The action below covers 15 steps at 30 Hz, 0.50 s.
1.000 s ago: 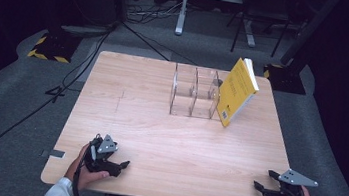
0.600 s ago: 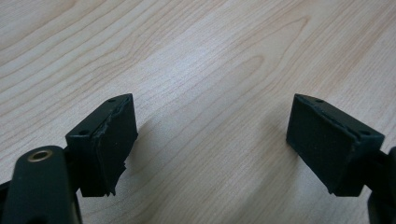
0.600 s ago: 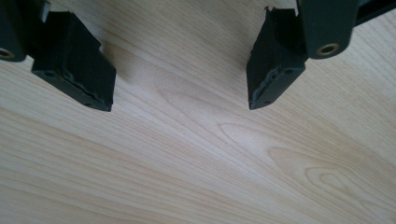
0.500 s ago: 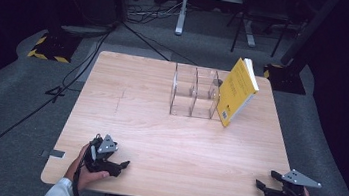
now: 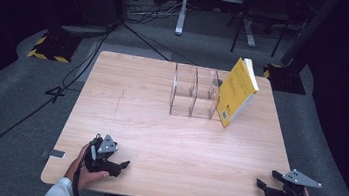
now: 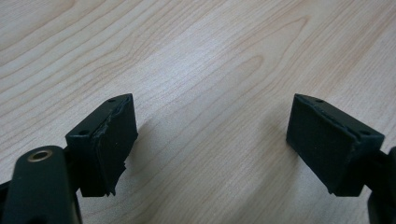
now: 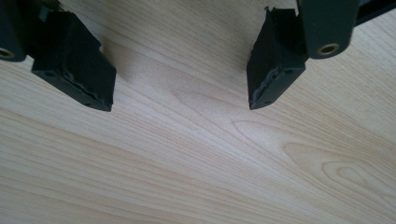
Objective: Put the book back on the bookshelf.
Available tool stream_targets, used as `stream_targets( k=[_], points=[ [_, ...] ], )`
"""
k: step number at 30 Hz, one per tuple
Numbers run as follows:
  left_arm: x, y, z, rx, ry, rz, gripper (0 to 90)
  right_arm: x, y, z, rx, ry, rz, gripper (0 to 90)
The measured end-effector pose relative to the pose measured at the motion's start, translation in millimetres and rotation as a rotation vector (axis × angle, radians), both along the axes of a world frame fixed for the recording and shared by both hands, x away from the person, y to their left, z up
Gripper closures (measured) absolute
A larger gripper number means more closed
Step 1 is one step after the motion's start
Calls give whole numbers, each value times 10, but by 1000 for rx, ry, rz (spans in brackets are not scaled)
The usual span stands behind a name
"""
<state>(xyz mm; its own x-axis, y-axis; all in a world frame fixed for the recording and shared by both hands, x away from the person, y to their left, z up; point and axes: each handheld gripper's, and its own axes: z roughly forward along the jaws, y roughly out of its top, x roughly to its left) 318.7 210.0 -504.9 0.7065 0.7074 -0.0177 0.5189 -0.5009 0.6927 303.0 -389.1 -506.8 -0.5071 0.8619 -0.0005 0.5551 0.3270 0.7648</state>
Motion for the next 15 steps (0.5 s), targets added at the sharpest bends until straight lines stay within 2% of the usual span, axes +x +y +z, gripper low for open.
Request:
stream_targets(
  k=[15],
  points=[
    [8,-2,1,3,-3,1,167,7,-7,4,2,5,-20,250]
  ],
)
